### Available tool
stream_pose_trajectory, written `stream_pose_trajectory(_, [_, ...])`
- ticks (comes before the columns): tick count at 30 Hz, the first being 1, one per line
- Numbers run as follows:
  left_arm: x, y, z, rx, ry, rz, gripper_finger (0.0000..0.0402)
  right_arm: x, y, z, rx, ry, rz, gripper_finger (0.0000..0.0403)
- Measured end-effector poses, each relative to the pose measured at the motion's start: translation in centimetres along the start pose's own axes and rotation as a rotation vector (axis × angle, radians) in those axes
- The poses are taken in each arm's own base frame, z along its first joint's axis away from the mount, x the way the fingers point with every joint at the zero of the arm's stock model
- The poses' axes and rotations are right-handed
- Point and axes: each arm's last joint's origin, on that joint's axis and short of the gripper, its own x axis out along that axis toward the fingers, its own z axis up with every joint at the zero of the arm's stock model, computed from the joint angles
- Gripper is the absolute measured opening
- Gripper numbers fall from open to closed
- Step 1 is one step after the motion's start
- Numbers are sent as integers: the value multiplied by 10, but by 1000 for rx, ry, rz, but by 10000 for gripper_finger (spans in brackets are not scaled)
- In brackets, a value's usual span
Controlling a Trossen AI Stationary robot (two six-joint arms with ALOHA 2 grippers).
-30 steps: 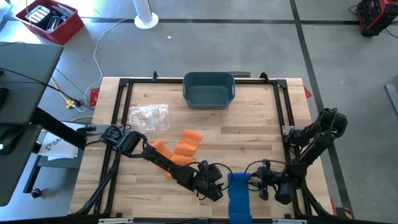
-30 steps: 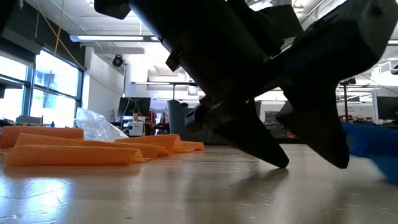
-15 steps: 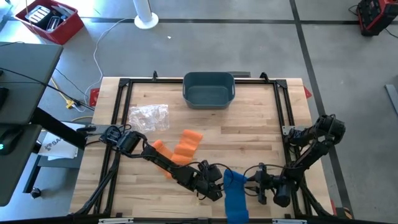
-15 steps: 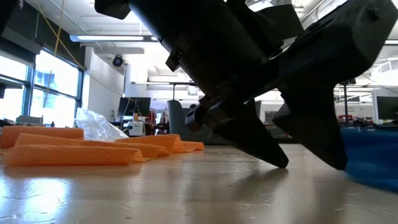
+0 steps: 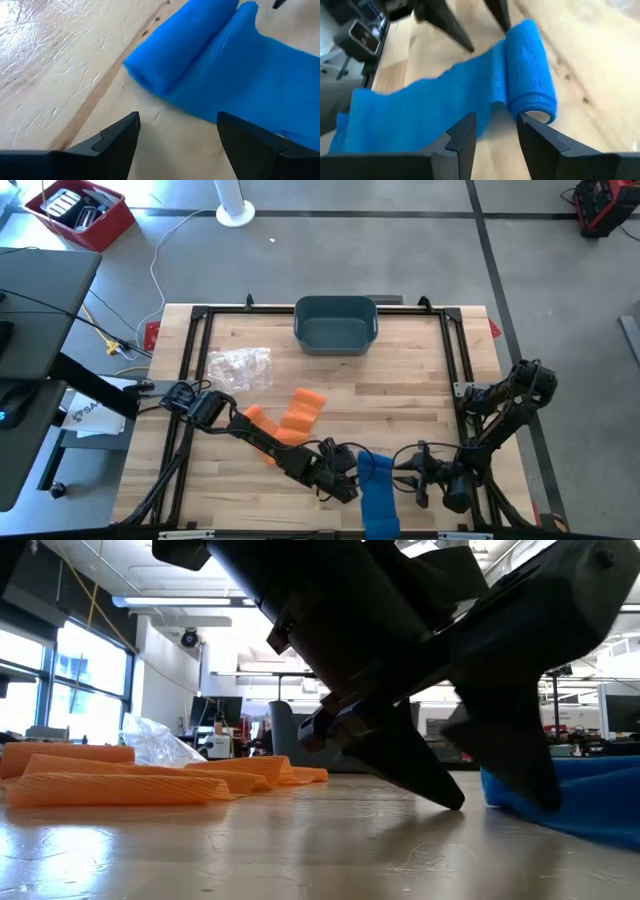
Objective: Roll bandage
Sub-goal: Roll the blue bandage
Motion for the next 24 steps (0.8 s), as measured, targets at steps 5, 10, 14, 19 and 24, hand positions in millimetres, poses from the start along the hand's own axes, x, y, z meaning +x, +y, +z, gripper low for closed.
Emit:
stream_pose_trajectory(5, [0,-5,5,-20,-44,-50,264,4,-2,3,25,-7,-18,133])
stream_pose_trajectory(10, [0,-6,5,3,-50,-55,264,11,-5,9,46,-15,-47,133])
stream_pose_trajectory(14, [-1,-7,4,-4,-53,-63,264,16,-8,13,66,-21,-71,133])
stream_pose_trajectory(19, [-2,-11,6,-11,-56,-104,264,20,-12,15,62,19,-90,133])
stream_pose_trajectory(24, [10,-13,-3,6,-59,-142,264,20,-16,14,122,28,-120,133])
